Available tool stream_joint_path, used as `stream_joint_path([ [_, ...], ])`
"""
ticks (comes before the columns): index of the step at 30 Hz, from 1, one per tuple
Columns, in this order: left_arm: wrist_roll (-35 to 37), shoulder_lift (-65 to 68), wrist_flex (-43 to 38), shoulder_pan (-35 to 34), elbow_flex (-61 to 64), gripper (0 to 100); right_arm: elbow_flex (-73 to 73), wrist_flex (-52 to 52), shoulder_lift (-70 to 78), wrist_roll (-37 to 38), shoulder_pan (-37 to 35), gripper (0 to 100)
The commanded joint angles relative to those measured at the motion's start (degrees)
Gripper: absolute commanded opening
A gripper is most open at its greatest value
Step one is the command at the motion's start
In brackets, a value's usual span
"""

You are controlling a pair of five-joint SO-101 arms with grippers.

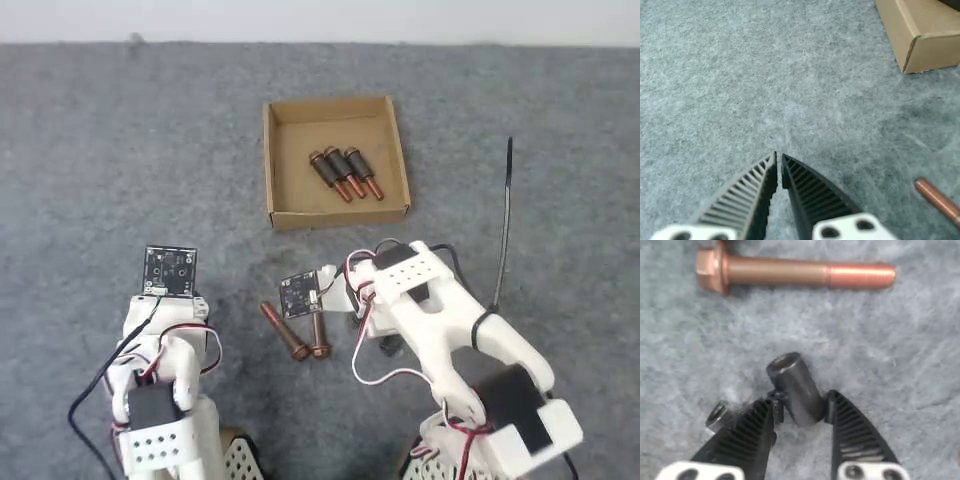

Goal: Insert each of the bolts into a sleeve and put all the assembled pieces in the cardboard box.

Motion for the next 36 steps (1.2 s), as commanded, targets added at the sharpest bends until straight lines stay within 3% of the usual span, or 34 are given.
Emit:
stream_joint_path([
  [1, -0.6, -1.1, -1.8, 0.2, -0.6, 1, -1.9, -0.5, 0.3, 0.6, 0.1, 4.2],
  [6, -0.6, -1.1, -1.8, 0.2, -0.6, 1, -2.1, -0.5, -0.2, 0.4, 0.2, 0.6],
  [9, -0.6, -1.1, -1.8, 0.2, -0.6, 1, -3.2, -0.3, -0.2, -4.7, 0.3, 0.6],
  [14, -0.6, -1.1, -1.8, 0.2, -0.6, 1, -9.7, 0.0, -0.2, -22.8, 3.1, 0.6],
  [19, -0.6, -1.1, -1.8, 0.2, -0.6, 1, -16.0, 0.0, -0.2, -43.3, 12.3, 0.6],
  [22, -0.6, -1.1, -1.8, 0.2, -0.6, 1, -16.7, 0.0, -0.2, -51.3, 17.8, 0.6],
  [32, -0.6, -1.1, -1.8, 0.1, -0.6, 1, -14.5, 4.1, -0.2, -65.1, 31.3, 0.6],
  [36, -0.6, -1.1, -1.8, 0.1, -0.6, 1, -13.5, 4.9, 0.3, -66.6, 33.6, 0.6],
])
